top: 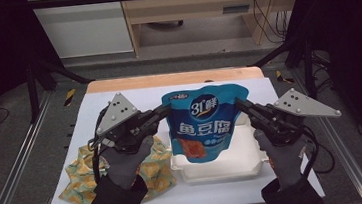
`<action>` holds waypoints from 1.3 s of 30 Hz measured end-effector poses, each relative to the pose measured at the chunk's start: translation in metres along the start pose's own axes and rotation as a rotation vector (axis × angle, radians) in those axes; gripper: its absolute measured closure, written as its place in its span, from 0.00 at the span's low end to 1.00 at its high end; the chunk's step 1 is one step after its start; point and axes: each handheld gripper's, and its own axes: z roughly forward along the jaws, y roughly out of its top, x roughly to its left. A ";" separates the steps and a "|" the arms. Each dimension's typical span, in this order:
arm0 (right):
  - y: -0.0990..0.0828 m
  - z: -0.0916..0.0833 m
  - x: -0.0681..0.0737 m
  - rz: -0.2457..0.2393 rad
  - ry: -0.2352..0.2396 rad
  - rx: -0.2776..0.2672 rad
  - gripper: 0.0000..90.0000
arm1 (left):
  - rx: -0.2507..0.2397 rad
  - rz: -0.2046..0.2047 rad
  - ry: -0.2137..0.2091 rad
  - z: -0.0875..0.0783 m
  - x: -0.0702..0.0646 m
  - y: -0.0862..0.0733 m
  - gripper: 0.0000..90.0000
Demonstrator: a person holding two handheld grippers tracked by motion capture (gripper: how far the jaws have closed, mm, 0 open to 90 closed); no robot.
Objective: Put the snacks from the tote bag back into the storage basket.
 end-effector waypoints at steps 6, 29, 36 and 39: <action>-0.008 -0.001 -0.004 0.007 -0.007 0.014 1.00 | 0.016 -0.004 -0.008 0.007 0.000 -0.007 1.00; -0.040 0.011 -0.002 0.025 -0.010 0.082 1.00 | 0.090 -0.022 -0.005 0.017 0.008 -0.044 1.00; -0.048 0.015 0.000 0.022 -0.004 0.103 1.00 | 0.110 -0.026 0.000 0.017 0.011 -0.053 1.00; -0.051 0.016 0.000 0.025 -0.004 0.111 1.00 | 0.120 -0.025 0.000 0.018 0.011 -0.056 1.00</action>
